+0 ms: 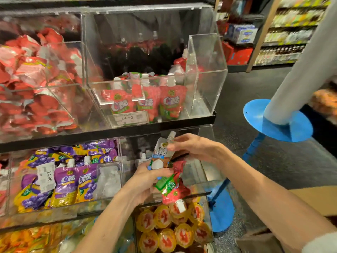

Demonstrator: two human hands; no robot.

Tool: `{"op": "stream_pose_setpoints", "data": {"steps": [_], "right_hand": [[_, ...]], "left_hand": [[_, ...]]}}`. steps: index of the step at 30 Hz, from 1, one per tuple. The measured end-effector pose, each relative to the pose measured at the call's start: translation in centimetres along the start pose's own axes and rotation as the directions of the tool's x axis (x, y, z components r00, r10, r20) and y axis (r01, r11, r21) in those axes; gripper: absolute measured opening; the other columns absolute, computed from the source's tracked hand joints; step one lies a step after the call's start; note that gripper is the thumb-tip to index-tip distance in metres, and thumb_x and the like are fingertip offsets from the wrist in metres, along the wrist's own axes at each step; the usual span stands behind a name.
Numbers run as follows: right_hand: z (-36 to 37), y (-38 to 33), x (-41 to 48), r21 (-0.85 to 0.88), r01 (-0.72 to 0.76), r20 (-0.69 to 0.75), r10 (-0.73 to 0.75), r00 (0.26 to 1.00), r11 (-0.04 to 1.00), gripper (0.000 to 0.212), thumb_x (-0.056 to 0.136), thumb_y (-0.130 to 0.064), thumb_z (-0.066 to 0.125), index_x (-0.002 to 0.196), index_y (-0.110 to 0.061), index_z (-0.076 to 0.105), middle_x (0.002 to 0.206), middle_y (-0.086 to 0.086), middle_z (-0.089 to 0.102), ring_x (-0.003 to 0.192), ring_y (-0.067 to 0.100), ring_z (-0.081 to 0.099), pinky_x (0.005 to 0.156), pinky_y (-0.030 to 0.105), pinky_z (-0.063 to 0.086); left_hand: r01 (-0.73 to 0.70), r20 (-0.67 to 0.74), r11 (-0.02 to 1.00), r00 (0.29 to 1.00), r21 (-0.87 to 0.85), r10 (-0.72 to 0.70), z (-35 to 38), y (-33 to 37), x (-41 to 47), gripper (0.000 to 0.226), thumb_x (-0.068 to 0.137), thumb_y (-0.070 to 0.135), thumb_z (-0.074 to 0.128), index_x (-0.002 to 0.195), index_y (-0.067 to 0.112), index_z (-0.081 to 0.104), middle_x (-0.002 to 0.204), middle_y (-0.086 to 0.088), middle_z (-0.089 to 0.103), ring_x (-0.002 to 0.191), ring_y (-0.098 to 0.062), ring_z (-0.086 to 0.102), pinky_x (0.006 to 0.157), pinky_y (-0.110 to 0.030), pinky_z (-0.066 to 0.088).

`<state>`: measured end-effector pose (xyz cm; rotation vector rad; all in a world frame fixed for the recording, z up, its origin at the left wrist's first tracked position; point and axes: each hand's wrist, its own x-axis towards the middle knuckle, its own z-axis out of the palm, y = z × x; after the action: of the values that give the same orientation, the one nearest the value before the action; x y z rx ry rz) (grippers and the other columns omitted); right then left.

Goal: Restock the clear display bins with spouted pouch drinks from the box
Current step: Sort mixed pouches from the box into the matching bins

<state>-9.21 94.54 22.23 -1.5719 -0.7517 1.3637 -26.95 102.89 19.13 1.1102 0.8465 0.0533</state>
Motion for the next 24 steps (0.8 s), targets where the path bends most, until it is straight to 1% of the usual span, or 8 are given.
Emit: {"op": "stream_pose_setpoints", "data": {"steps": [2,5,8,10,13,16,20,24], "right_hand": [[-0.1,0.6,-0.5,-0.015,0.013,-0.064,-0.014,0.998,1.0,0.006,0.09,-0.011,0.07,0.085,-0.013,0.066,0.074,-0.003,0.075,0.068,0.008,0.07,0.058,0.019,0.054],[0.0,1.9,0.1,0.072,0.009,-0.171,0.003,0.985,0.997,0.019,0.09,-0.013,0.07,0.102,0.001,0.071,0.09,0.013,0.075,0.077,0.021,0.072,0.065,0.031,0.058],[0.3,2.6,0.5,0.196,-0.015,-0.273,0.069,0.96,0.98,0.015,0.091,-0.013,0.067,0.097,-0.001,0.07,0.088,0.015,0.075,0.073,0.022,0.072,0.063,0.032,0.058],[-0.2,2.6,0.6,0.29,0.0,-0.307,0.093,0.947,0.957,0.011,0.095,-0.013,0.061,0.097,-0.004,0.067,0.089,0.012,0.074,0.072,0.02,0.071,0.06,0.03,0.055],[-2.3,2.6,1.0,0.341,0.047,-0.459,0.123,0.88,0.939,0.015,0.098,-0.013,0.054,0.105,-0.003,0.061,0.103,0.016,0.07,0.085,0.026,0.069,0.074,0.04,0.057],[-2.4,3.8,2.2,0.2,-0.029,-0.533,0.134,0.836,0.979,0.028,0.095,-0.012,0.057,0.119,0.002,0.058,0.107,0.02,0.069,0.088,0.03,0.067,0.077,0.047,0.059],[-0.3,7.2,5.0,-0.1,-0.25,-0.576,0.149,0.804,0.963,0.029,0.089,-0.025,0.066,0.112,-0.008,0.059,0.107,0.017,0.067,0.093,0.031,0.067,0.064,0.042,0.061],[-0.3,8.1,7.6,-0.658,-0.443,-0.596,-0.062,0.801,0.609,0.036,0.095,-0.026,0.052,0.128,-0.011,0.049,0.125,0.014,0.062,0.119,0.035,0.058,0.094,0.039,0.049]], "left_hand": [[0.01,0.016,0.999,1.0,0.042,-0.011,0.2,0.1,0.2,0.046,0.071,0.004,0.083,0.112,0.011,0.065,0.109,-0.023,0.072,0.101,-0.038,0.07,0.093,-0.059,0.053],[0.004,0.023,0.997,1.0,0.072,-0.005,0.7,0.3,0.3,0.04,0.075,0.003,0.081,0.11,0.016,0.065,0.105,-0.017,0.074,0.102,-0.037,0.07,0.093,-0.057,0.054],[0.005,0.003,0.996,1.0,0.085,-0.006,0.9,0.6,0.4,0.041,0.074,0.003,0.082,0.107,0.018,0.062,0.101,-0.016,0.076,0.1,-0.036,0.071,0.093,-0.056,0.054],[0.024,0.033,0.995,0.999,0.092,-0.028,0.4,0.6,0.3,0.059,0.066,0.007,0.085,0.117,0.018,0.058,0.103,-0.017,0.075,0.094,-0.033,0.072,0.088,-0.052,0.056],[0.065,0.068,0.994,0.995,0.091,-0.071,-1.0,0.2,0.0,0.079,0.055,0.012,0.087,0.127,0.018,0.055,0.107,-0.016,0.074,0.092,-0.03,0.072,0.084,-0.049,0.056],[0.047,0.017,0.998,0.999,0.041,-0.048,-2.5,0.0,-0.1,0.069,0.057,0.01,0.083,0.122,0.016,0.062,0.104,-0.017,0.075,0.089,-0.03,0.073,0.077,-0.045,0.058],[0.011,-0.065,0.998,0.998,-0.059,-0.014,-4.1,0.5,-0.2,0.059,0.06,0.007,0.079,0.116,0.015,0.065,0.104,-0.021,0.074,0.098,-0.037,0.07,0.088,-0.052,0.055],[-0.005,-0.088,0.998,0.996,-0.056,0.0,-4.3,0.5,-1.0,0.061,0.059,0.009,0.081,0.117,0.018,0.063,0.1,-0.017,0.075,0.093,-0.035,0.073,0.082,-0.05,0.058]]}}
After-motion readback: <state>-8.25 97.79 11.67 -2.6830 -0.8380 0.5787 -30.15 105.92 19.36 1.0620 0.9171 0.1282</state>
